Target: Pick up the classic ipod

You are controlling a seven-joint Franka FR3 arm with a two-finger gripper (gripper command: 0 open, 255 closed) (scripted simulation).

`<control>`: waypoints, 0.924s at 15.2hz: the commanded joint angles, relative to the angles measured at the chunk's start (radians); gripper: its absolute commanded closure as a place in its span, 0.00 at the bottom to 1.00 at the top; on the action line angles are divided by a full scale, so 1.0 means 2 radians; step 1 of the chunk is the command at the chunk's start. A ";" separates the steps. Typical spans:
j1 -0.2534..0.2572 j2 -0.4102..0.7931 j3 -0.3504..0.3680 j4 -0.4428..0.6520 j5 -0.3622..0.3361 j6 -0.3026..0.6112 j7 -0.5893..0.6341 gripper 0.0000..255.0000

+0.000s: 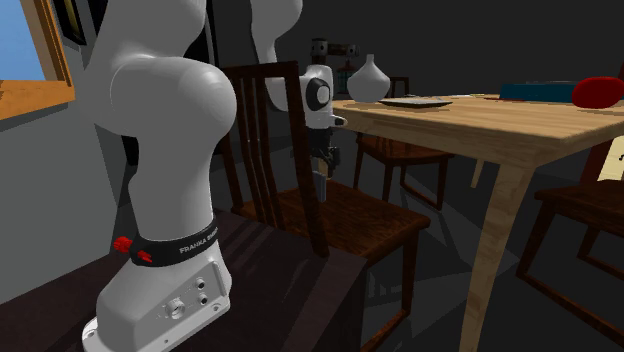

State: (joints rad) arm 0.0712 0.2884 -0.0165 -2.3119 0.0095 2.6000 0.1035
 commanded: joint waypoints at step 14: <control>0.000 0.030 0.001 0.002 0.001 0.028 -0.001 1.00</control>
State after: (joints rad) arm 0.0704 0.3488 -0.0148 -2.3069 0.0118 2.6563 0.1018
